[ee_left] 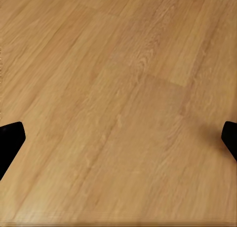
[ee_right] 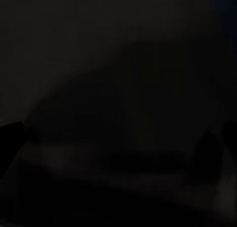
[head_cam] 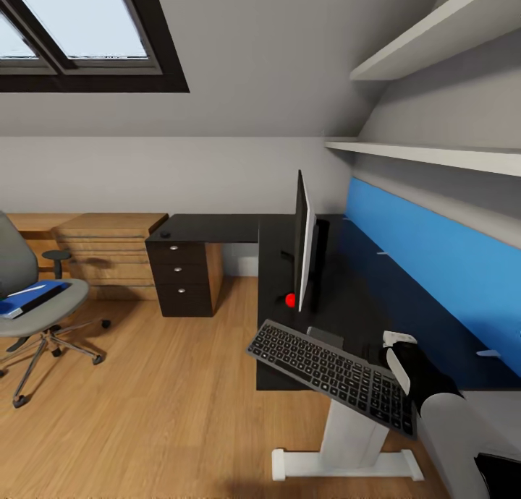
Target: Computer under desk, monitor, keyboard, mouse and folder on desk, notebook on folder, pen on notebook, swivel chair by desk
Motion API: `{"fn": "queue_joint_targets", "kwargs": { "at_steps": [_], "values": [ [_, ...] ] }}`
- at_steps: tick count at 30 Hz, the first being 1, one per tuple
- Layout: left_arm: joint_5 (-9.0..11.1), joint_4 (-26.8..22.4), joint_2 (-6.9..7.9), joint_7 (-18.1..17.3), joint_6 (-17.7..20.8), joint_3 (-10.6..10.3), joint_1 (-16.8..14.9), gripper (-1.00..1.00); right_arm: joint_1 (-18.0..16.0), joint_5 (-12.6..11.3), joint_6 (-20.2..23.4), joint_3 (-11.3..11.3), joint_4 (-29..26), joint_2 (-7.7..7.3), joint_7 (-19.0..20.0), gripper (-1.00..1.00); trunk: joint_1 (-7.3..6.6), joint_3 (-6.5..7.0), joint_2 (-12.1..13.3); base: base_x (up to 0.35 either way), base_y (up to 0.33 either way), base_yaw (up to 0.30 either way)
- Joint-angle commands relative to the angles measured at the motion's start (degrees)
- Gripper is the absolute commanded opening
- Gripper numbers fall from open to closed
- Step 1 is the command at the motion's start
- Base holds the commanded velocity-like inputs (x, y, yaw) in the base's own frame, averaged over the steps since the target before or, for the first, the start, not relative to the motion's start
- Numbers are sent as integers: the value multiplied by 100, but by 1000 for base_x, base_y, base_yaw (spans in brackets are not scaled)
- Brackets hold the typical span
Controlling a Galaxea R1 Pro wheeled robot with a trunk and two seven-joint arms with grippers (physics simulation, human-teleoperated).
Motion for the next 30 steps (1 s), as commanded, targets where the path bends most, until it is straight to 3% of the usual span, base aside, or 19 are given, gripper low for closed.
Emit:
{"fn": "queue_joint_targets", "kwargs": {
  "at_steps": [1, 30],
  "values": [
    [25, 1, 0, 7, -15, -10, -3, 100, -5, -31, 27, -7, -9, 1, -25, 100, -1, -6, -3, -49, 0, 0],
    [25, 1, 0, 7, -21, -10, -3, 100, -4, -30, 24, -7, -9, 1, -25, 100, -1, -6, -3, -41, 0, 0]
  ]
}}
